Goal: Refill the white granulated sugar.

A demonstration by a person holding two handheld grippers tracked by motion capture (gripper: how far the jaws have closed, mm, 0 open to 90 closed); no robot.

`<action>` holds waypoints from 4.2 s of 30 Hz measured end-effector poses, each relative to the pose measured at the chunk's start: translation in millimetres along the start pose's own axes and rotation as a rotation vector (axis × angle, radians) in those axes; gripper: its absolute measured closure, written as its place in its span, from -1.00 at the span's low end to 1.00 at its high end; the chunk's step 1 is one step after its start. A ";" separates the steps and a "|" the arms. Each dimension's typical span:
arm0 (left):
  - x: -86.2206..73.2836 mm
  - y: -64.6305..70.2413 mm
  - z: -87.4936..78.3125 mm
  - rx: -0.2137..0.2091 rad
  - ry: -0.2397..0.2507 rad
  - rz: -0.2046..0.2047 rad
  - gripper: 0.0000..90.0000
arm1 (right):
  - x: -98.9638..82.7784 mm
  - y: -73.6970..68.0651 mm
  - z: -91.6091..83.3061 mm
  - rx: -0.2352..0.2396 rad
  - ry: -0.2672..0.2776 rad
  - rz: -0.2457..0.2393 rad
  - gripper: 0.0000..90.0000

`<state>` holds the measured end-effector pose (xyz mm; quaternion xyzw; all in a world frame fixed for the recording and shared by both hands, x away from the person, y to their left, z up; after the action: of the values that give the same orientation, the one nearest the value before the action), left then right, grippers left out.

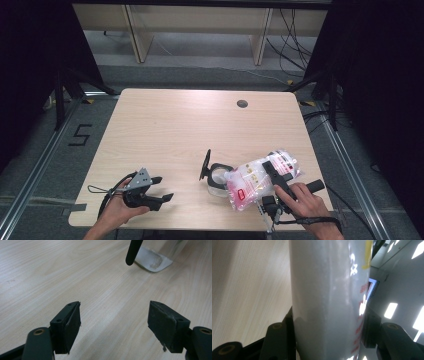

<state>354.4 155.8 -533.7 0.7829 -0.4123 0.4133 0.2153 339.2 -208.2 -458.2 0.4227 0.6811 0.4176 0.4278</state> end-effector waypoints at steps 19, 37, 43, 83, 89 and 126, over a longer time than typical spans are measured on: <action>-0.5 0.2 -0.3 0.007 -0.003 -0.015 -0.43 | -1.0 -0.9 -0.8 0.003 -0.013 0.017 0.08; -0.5 -0.1 1.3 0.003 0.005 -0.009 -0.48 | 1.0 7.3 -4.0 -0.006 -0.033 -0.064 0.08; -0.8 -0.9 0.3 0.002 -0.003 0.001 -0.47 | 2.7 9.2 -3.1 -0.012 -0.015 -0.086 0.09; -0.8 -0.3 1.1 0.005 0.002 -0.008 -0.46 | 0.8 6.3 -1.4 -0.007 0.011 -0.048 0.14; -0.9 -0.3 0.6 0.002 -0.001 -0.006 -0.46 | -0.2 3.5 -0.8 -0.007 0.008 -0.022 0.14; -1.1 -1.2 -0.2 0.002 -0.006 0.001 -0.46 | -0.7 4.0 0.0 -0.007 0.025 -0.033 0.15</action>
<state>354.9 157.2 -534.5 0.7840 -0.4128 0.4118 0.2130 340.3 -207.6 -454.3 0.4047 0.6917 0.4182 0.4276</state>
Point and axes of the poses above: each handheld gripper's, and its own axes: z roughly forward along the jaws, x roughly out of its top, y roughly to its right, the point moved 5 cm from there along z, roughly forward along the jaws, and after that the axes turned 6 degrees about z, right-handed, at the moved point
